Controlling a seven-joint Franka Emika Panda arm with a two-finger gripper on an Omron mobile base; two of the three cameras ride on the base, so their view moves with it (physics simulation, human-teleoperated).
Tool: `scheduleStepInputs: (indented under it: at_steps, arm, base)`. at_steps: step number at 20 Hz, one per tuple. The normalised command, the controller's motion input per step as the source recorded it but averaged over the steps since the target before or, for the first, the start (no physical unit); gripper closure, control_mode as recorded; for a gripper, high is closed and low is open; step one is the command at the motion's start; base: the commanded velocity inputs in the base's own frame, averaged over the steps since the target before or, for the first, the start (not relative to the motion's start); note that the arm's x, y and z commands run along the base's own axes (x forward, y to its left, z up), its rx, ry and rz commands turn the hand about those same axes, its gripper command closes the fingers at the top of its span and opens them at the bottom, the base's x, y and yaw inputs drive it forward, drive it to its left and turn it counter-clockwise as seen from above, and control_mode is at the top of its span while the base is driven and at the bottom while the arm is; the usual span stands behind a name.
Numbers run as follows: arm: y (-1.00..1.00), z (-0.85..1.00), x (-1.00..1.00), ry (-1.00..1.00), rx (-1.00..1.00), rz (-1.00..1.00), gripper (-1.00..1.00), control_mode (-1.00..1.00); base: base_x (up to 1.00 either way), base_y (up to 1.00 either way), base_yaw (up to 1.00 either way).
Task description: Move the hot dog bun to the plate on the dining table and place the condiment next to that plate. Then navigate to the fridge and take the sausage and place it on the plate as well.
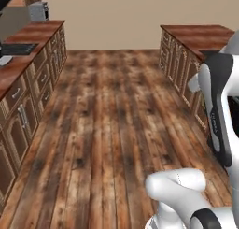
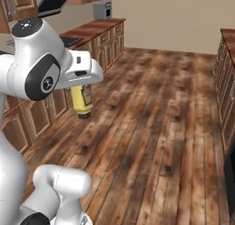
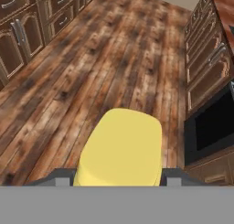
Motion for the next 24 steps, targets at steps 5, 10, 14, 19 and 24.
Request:
scheduleStepInputs:
  at_steps: [5,10,14,19,24]
  arm:
    - [0.0,0.0,0.0,0.0,0.0,0.0,1.0,1.0]
    - [0.0,0.0,0.0,0.0,0.0,0.0,1.0,1.0]
    - [0.0,0.0,0.0,0.0,0.0,0.0,1.0,1.0]
    - [0.0,0.0,0.0,0.0,0.0,0.0,1.0,1.0]
    - [0.0,0.0,0.0,0.0,0.0,0.0,1.0,1.0]
  base:
    - [-0.51,-0.73,-0.04]
    - [-0.81,-0.99,0.0]
    - [-1.0,-0.8,-0.04]
    - [-0.99,-0.7,-0.05]
    - [-0.19,-1.0,0.02]
